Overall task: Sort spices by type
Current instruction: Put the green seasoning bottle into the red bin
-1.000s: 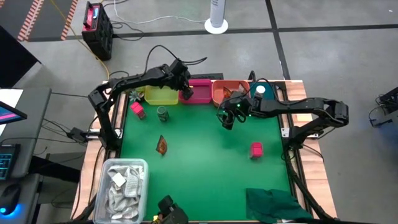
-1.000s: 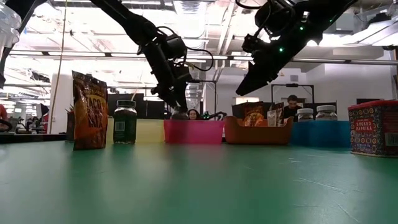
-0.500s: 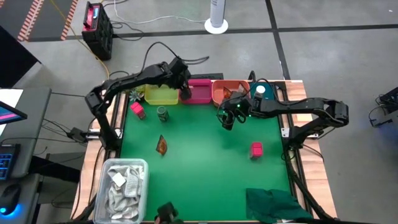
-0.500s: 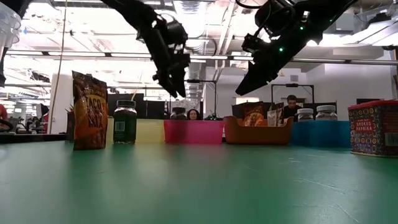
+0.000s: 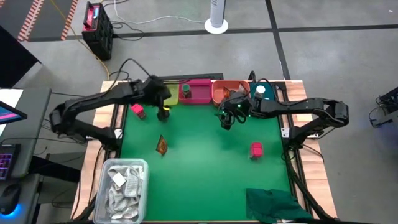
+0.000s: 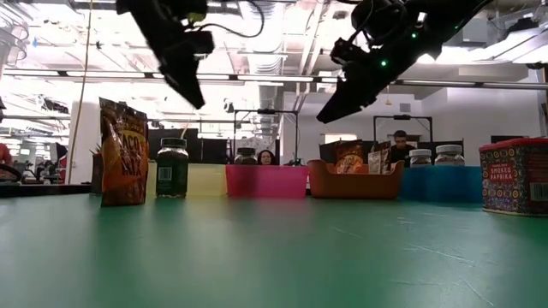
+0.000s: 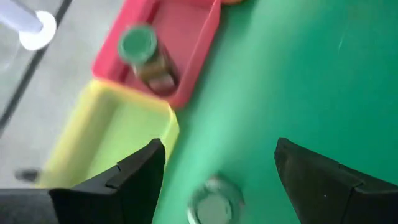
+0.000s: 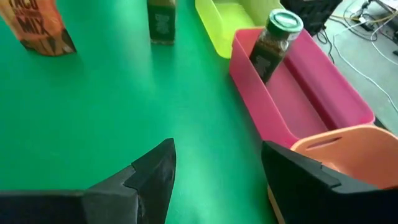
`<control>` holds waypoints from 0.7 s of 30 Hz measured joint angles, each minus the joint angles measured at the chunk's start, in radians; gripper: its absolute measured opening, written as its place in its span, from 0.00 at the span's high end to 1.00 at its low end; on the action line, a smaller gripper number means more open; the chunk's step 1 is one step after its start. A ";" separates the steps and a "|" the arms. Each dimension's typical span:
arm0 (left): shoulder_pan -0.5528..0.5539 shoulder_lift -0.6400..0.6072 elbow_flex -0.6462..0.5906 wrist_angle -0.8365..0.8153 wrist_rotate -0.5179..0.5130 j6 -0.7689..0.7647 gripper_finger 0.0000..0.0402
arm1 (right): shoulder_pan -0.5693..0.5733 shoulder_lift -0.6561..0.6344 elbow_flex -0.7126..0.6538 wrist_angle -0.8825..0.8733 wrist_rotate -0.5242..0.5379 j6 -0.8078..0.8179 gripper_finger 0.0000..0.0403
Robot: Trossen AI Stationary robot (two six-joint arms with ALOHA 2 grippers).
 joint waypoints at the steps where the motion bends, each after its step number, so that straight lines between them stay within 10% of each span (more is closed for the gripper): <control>1: 0.000 -0.013 -0.024 -0.002 -0.001 -0.019 0.28 | 0.003 0.000 0.000 0.007 -0.001 0.000 0.34; 21: 0.003 -0.021 -0.221 0.068 -0.085 -0.109 0.27 | 0.073 -0.001 0.026 0.037 -0.002 -0.016 0.34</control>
